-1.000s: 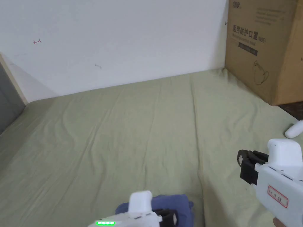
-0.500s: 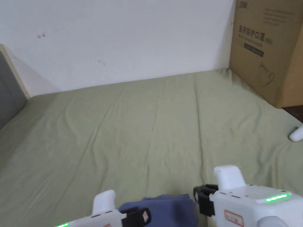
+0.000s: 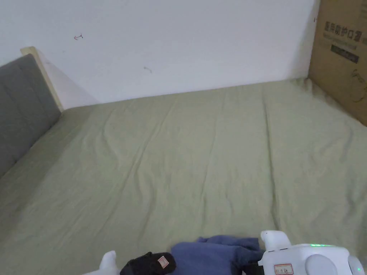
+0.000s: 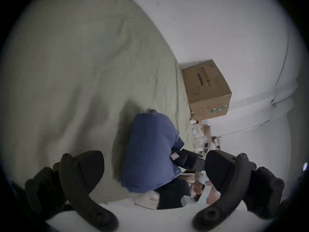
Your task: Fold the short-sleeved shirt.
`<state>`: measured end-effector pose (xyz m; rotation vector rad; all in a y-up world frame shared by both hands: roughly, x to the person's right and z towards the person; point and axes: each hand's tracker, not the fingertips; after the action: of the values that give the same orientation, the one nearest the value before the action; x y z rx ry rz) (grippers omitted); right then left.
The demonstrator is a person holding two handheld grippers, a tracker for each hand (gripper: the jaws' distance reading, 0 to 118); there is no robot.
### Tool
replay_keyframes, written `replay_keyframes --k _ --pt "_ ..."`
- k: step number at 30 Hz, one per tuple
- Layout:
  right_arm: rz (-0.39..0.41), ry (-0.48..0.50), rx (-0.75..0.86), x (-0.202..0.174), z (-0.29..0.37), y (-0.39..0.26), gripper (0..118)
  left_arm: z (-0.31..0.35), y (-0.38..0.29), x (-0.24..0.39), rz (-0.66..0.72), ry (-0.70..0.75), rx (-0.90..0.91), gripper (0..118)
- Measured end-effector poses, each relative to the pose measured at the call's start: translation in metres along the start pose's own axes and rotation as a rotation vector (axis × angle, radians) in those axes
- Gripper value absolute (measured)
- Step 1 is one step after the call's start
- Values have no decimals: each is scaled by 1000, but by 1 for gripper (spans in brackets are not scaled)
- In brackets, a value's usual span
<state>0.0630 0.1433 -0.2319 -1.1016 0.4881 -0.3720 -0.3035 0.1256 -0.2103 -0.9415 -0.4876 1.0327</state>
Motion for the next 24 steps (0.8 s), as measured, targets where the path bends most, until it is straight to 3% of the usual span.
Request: replay_keyframes --k 4,5,6,7,9,12,14,18,24 --pt "-115 86 24 17 1 -5 0 -42 -3 -14 76 -87 -89 115" --pt "-126 96 31 18 1 -7 0 -47 -3 -11 67 -113 -88 99" --pt "-116 94 36 19 2 -8 0 -44 -1 -12 68 -121 -105 72" --pt "-104 91 42 17 3 -10 0 -47 2 -12 78 -99 -110 35" --pt "-85 97 60 16 9 -8 0 -50 4 -19 73 56 -102 32" --pt "-92 131 103 9 21 -2 0 -35 7 -24 141 -61 -114 31" --pt "-69 125 142 3 27 5 0 -17 13 -17 84 -13 -73 31" --pt "10 97 170 -23 28 24 0 51 58 -26 32 34 35 31" --pt "91 127 160 -67 10 41 0 182 139 -59 4 251 256 31"
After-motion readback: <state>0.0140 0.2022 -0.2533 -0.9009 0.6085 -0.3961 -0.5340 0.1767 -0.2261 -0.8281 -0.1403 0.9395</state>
